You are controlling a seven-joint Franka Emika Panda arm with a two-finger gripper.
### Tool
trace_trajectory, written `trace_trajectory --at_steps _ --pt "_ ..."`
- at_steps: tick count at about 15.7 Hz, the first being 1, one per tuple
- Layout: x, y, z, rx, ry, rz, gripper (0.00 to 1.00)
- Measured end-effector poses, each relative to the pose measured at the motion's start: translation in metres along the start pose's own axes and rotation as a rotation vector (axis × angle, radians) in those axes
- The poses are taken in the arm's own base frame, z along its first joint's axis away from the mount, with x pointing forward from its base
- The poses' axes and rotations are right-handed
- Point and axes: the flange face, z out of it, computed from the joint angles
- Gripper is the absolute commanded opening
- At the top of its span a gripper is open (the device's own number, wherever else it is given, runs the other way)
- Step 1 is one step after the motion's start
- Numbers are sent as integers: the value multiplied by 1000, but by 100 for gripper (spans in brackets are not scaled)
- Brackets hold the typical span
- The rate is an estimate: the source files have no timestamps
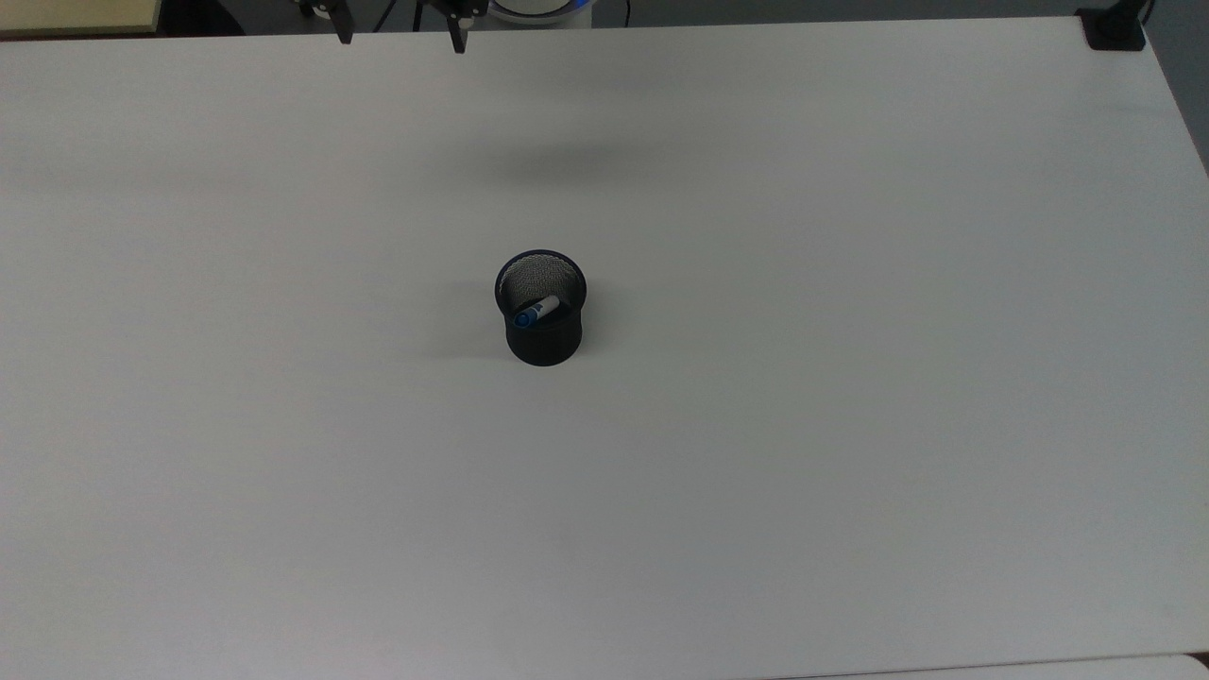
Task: Remove the marker
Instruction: 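Move the gripper down toward the black mesh cup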
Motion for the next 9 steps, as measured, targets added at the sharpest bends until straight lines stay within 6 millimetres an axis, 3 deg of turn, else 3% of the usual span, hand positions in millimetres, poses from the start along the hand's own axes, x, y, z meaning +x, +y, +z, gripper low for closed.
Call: trace_trajectory --at_steps 6,9 --pt "7 -1 5 -2 14 -1 100" --pt "21 -5 19 -7 30 -3 100"
